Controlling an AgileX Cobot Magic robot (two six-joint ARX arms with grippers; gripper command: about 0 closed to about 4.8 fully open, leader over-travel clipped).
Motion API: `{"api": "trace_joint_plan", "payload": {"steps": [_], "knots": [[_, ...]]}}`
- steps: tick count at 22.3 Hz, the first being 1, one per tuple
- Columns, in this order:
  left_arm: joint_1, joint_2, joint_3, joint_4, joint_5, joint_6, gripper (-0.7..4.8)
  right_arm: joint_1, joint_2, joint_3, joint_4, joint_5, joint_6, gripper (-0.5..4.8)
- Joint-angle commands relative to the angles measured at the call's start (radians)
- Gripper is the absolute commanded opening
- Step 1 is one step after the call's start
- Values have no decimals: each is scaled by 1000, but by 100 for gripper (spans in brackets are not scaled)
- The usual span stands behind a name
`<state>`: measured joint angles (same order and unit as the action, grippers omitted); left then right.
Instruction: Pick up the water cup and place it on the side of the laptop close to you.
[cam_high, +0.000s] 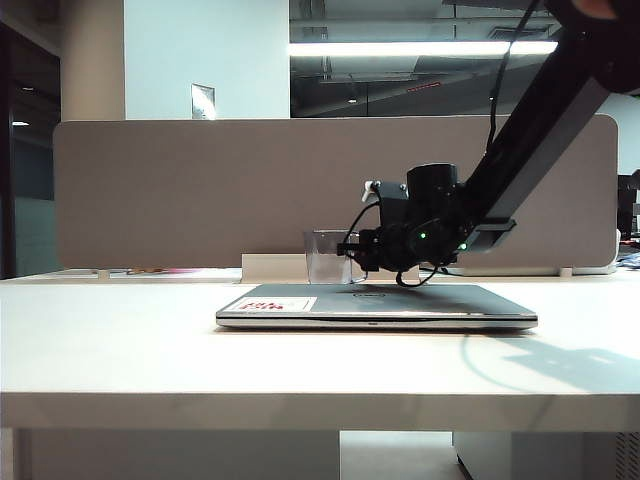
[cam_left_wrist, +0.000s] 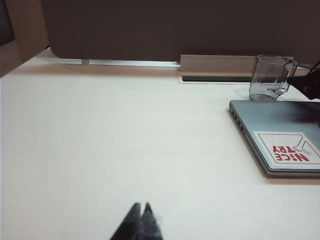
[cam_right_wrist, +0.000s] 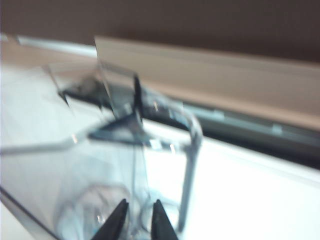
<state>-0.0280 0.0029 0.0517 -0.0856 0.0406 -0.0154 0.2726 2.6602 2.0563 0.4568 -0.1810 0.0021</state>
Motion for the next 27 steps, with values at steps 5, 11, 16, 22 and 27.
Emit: {"api": "trace_joint_plan", "payload": {"steps": [5, 11, 16, 22, 27], "knots": [[-1, 1, 2, 21, -3, 5, -4, 0, -35, 4, -74, 14, -3, 89], [-1, 1, 2, 22, -3, 5, -4, 0, -35, 4, -133, 38, -3, 180], [-1, 1, 2, 23, -3, 6, -4, 0, -35, 4, -129, 101, -3, 181], [-1, 1, 2, 24, -3, 8, -4, 0, -32, 4, -31, 121, -3, 181], [-1, 1, 2, 31, -3, 8, -4, 0, -31, 5, 19, 142, -3, 181]]}}
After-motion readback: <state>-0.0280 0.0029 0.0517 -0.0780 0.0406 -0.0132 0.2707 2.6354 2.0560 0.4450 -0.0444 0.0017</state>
